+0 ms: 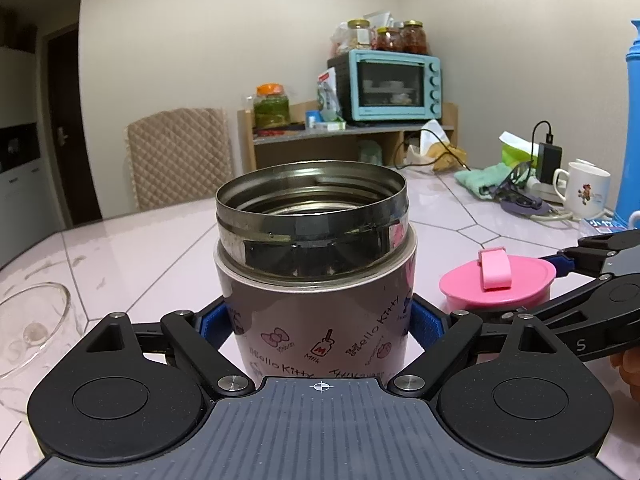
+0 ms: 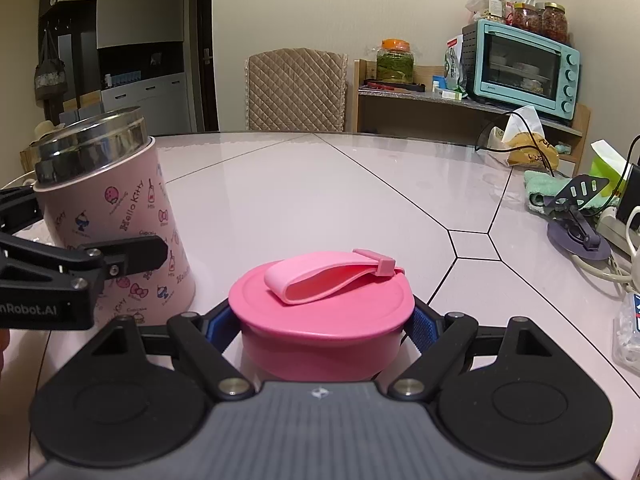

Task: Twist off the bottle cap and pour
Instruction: 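Lower the open bottle onto the table with the left gripper while right gripper lowers the lid, then open the left gripper off the bottle while right gripper opens off the pink lid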

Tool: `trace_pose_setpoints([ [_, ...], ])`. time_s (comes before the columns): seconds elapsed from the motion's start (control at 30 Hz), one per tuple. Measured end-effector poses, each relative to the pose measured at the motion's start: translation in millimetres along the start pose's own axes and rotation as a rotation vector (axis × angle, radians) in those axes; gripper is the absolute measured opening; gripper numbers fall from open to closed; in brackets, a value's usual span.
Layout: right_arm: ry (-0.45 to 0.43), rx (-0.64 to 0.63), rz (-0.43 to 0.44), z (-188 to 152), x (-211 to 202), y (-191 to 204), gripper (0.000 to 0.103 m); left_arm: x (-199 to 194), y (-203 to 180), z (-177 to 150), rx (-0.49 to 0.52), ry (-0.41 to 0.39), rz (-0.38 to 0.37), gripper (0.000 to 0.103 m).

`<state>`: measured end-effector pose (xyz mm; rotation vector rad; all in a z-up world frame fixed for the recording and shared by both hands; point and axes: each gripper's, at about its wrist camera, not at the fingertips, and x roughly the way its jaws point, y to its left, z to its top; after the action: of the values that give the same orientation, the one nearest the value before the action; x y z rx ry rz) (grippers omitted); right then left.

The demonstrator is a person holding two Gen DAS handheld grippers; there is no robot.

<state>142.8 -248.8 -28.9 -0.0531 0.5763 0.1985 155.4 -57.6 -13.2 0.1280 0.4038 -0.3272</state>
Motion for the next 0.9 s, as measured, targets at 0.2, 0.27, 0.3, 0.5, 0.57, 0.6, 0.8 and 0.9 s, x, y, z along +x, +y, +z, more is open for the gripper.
trace_pose_setpoints([
  [0.2,0.006,-0.002,0.000,-0.1,-0.1,1.2,0.085,-2.8,0.4,-0.1,-0.005,0.003,-0.002,0.093],
  [0.27,0.006,-0.003,-0.001,-0.2,-0.1,1.5,0.085,-3.6,0.4,-0.3,-0.005,0.003,-0.002,0.093],
  [0.3,0.006,-0.004,-0.002,-0.2,-0.1,1.7,0.085,-3.9,0.2,-0.5,-0.003,0.005,-0.001,0.093],
  [0.5,0.013,-0.007,-0.004,-0.5,-0.5,2.4,0.085,-5.0,-0.3,-0.8,-0.003,0.011,-0.004,0.093],
  [0.57,0.016,-0.008,-0.004,-0.5,-0.7,2.5,0.085,-5.0,-0.7,-1.2,-0.001,0.013,-0.004,0.094],
  [0.6,0.018,-0.008,-0.004,-0.6,-0.7,2.5,0.085,-5.1,-1.1,-1.4,-0.001,0.013,-0.004,0.094],
  [0.8,0.027,-0.007,-0.004,0.5,-0.2,2.6,0.086,-5.9,-2.2,-2.4,0.003,0.020,-0.005,0.096],
  [0.9,0.031,-0.006,-0.003,1.0,0.0,2.6,0.086,-6.5,-2.8,-2.7,0.005,0.021,-0.005,0.096],
])
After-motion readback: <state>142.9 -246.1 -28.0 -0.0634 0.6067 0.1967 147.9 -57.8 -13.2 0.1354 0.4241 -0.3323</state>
